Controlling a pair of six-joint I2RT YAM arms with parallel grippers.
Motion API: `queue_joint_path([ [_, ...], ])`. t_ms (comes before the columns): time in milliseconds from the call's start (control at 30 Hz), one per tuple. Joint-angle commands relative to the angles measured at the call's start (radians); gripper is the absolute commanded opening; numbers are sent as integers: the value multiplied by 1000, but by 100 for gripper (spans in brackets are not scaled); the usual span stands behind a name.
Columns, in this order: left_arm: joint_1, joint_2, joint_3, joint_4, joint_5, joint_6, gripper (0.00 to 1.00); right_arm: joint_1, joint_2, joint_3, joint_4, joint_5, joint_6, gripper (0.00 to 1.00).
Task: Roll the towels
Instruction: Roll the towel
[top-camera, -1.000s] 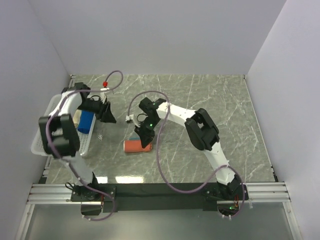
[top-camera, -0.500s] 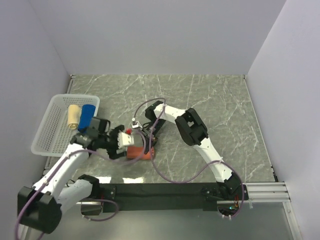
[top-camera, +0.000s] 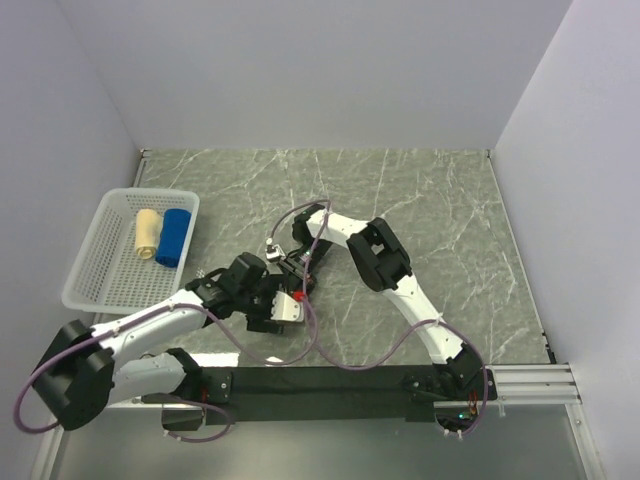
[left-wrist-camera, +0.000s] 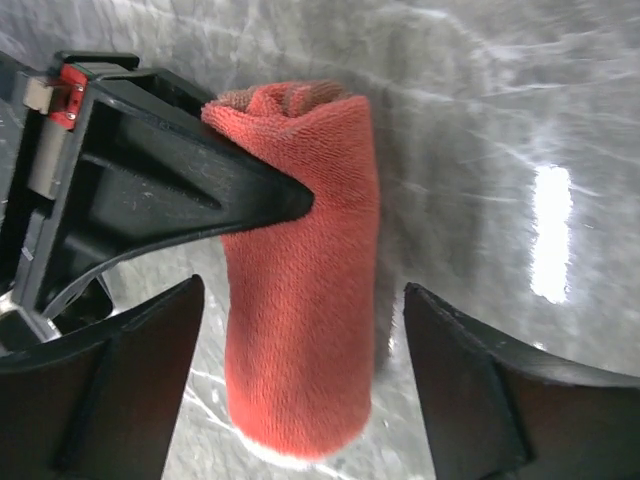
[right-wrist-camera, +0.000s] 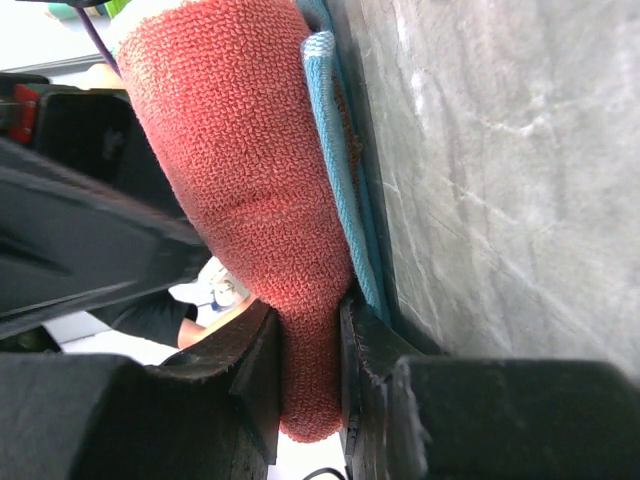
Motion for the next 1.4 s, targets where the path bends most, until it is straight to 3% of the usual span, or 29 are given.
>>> queue_joint_path([
  [0,-10,48,-11,119,-46,-35,84,1,80,-45,138,221,-12,0],
  [100,-21,107,-8,155,-55,-43,74,1,93,-23,119,220,-17,0],
  [133,-23,145,-1,132,-55,-43,61,-1,97,-13,110,221,-23,0],
  [200,-24,221,40,86,-52,-53,45,-15,74,-23,134,221,-11,2],
  [233,-24,246,57,55,-51,-65,31,-21,52,-61,157,215,5,9],
  [300,-14,295,93,-15,-23,-84,20,-48,-47,-121,273,224,87,19],
  [400,17,308,96,-51,3,-111,10,-85,-207,-253,450,267,229,42],
  [433,22,312,97,-58,3,-119,8,-117,-239,-293,476,272,256,50],
  [533,51,337,108,-75,14,-159,5,-163,-331,-339,543,298,351,53],
  [600,66,357,120,-75,20,-196,3,-206,-383,-365,572,303,394,70],
  [1000,124,432,185,-43,28,-323,1,-234,-500,-635,811,131,600,71],
  [1367,175,507,245,-82,86,-348,3,-197,-551,-714,889,76,595,69],
])
